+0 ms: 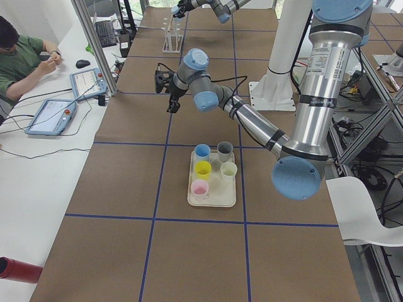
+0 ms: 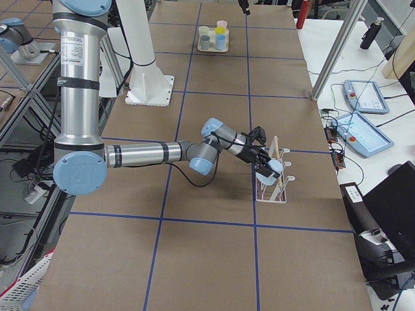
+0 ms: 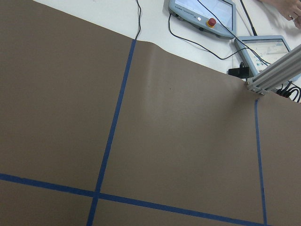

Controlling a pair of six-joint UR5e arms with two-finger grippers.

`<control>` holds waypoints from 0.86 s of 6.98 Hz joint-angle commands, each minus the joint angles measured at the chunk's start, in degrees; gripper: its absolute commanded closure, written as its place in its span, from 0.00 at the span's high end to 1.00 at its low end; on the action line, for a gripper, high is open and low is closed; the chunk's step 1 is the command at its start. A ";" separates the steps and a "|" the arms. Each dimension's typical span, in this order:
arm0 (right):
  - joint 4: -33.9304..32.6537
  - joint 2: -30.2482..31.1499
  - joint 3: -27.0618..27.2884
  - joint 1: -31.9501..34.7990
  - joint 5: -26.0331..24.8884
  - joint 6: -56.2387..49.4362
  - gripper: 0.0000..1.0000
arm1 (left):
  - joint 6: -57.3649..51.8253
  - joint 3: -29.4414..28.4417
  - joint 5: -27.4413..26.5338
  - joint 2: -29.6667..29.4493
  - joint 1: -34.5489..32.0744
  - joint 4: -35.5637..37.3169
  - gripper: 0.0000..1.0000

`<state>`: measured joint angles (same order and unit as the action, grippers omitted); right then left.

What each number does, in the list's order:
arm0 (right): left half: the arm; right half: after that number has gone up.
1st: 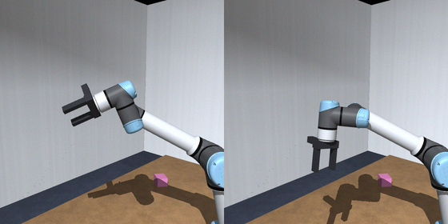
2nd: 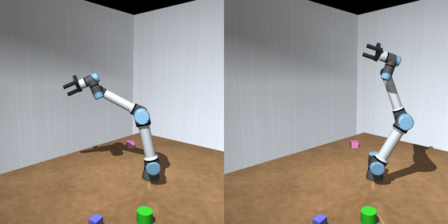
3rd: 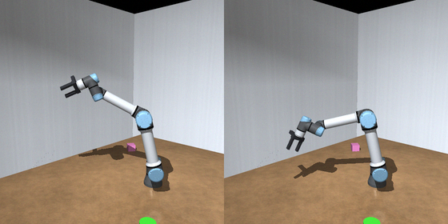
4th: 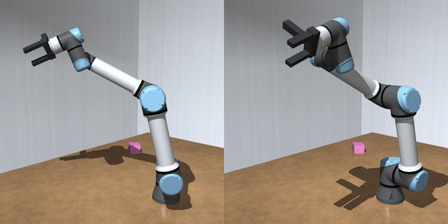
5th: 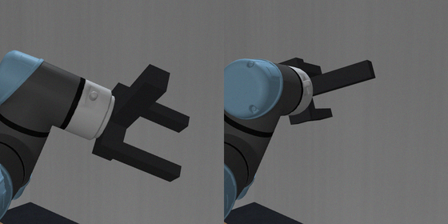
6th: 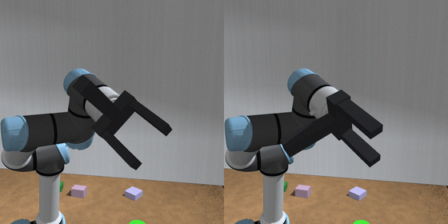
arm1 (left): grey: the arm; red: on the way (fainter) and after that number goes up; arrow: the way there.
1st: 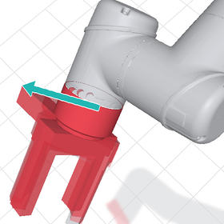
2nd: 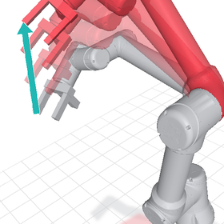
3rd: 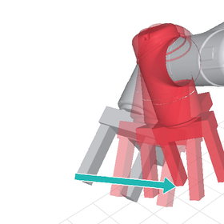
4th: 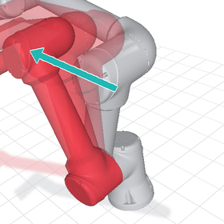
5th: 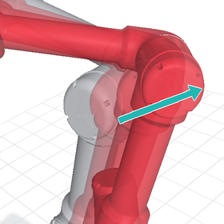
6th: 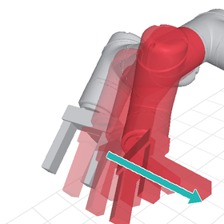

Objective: Transfer IKEA cup to right arm and place on rack

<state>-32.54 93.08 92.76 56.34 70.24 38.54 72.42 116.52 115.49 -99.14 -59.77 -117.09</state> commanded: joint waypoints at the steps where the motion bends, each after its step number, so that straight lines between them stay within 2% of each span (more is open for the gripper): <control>1: 0.02 -0.70 -1.34 -0.18 0.07 0.04 0.00 | 0.00 -0.06 0.00 0.00 0.00 0.02 1.00; 3: 0.02 -1.32 -1.79 -0.18 0.07 0.13 0.01 | 0.00 -0.06 0.09 0.00 0.00 0.02 1.00; 4: 0.02 -1.84 -1.79 -0.18 0.16 0.04 0.15 | 0.00 -0.06 0.00 0.00 0.00 0.02 1.00; 5: 0.02 -2.02 -1.79 -0.18 0.16 0.13 0.79 | 0.00 -0.06 0.09 0.00 0.00 -0.07 1.00; 6: 0.02 -2.02 -1.79 -0.18 0.16 0.22 0.99 | 0.00 -0.06 0.09 0.00 -0.08 -0.07 1.00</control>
<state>-32.52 91.18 90.98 56.17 70.39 38.67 72.42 116.46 115.55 -99.14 -59.78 -117.13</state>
